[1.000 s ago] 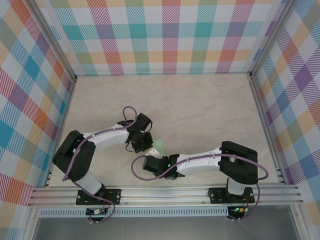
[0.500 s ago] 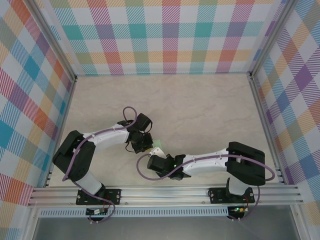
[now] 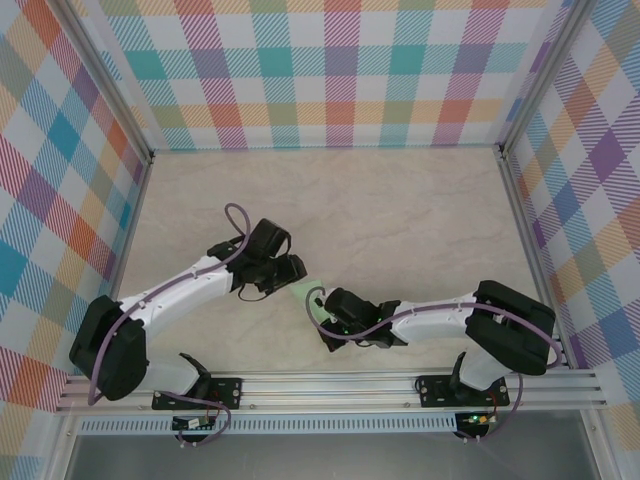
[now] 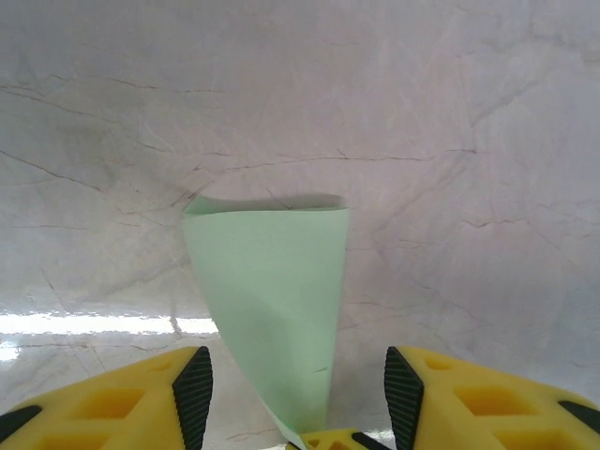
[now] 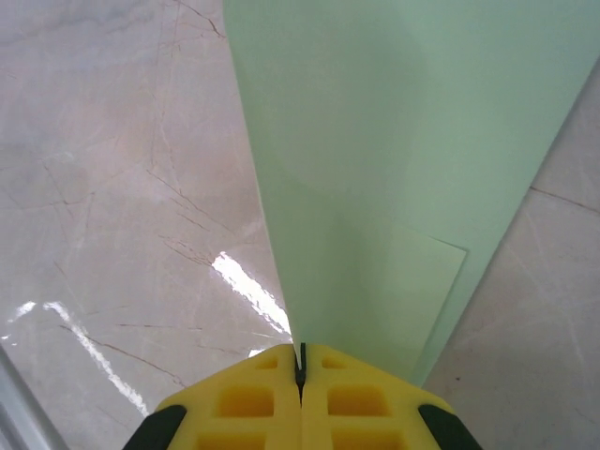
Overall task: Fold a paper plane with a square sheet of paper (pick it up from the middle)
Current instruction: Fold the wing for the fifth time at the center of the table.
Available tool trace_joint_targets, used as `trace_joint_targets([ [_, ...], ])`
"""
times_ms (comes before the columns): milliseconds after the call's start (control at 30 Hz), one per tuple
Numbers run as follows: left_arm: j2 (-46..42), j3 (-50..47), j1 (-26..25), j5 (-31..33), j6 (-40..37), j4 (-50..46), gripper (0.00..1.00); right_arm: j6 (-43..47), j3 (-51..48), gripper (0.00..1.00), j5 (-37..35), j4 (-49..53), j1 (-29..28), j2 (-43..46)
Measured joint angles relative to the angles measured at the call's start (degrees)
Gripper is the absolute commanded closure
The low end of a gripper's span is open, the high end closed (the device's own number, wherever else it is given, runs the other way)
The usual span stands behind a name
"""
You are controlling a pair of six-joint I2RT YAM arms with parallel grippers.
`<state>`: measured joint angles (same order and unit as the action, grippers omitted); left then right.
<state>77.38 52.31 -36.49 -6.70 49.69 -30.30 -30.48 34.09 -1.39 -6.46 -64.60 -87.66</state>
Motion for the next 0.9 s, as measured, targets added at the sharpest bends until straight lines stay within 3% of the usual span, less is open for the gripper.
trace_joint_targets([
  [367,-2.36,-8.52,0.00,-4.07,0.46,7.10,0.47,-4.09,-4.92,0.97,11.10,-7.37,6.84,7.69],
  [900,-7.85,-15.98,0.00,-7.23,2.89,18.56,0.48,-10.23,-5.27,0.98,21.24,-13.99,12.46,0.48],
])
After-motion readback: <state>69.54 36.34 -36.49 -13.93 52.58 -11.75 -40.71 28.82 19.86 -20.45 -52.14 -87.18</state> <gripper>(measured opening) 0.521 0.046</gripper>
